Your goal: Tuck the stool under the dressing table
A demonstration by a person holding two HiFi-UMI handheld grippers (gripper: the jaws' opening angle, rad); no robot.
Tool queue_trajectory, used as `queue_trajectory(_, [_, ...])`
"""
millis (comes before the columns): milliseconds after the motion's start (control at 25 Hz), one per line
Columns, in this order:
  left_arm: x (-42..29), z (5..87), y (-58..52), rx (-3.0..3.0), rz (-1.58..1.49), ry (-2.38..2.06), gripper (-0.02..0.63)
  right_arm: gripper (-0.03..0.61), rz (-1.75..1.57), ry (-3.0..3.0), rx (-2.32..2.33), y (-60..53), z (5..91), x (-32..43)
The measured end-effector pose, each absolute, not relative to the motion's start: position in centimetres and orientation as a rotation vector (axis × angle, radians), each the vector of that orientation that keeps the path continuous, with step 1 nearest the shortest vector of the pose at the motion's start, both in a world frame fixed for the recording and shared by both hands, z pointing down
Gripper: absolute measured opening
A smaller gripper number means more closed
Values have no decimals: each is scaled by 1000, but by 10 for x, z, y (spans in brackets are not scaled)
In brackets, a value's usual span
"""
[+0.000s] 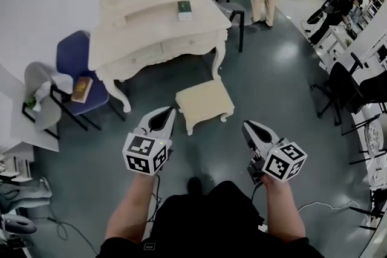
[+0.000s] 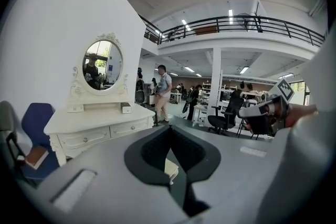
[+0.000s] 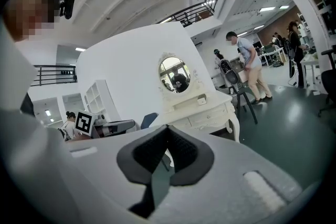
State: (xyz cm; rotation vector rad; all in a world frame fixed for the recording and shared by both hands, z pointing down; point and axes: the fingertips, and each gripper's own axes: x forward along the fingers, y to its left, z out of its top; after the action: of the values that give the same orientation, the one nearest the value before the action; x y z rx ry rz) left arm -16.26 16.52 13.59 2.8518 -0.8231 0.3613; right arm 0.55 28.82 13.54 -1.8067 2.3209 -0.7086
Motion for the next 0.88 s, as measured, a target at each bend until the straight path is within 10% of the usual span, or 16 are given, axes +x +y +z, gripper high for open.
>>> queue_trajectory(880, [-40,160,22,2702,430,-974,18,5,-868,2484,-1608,105,168,136])
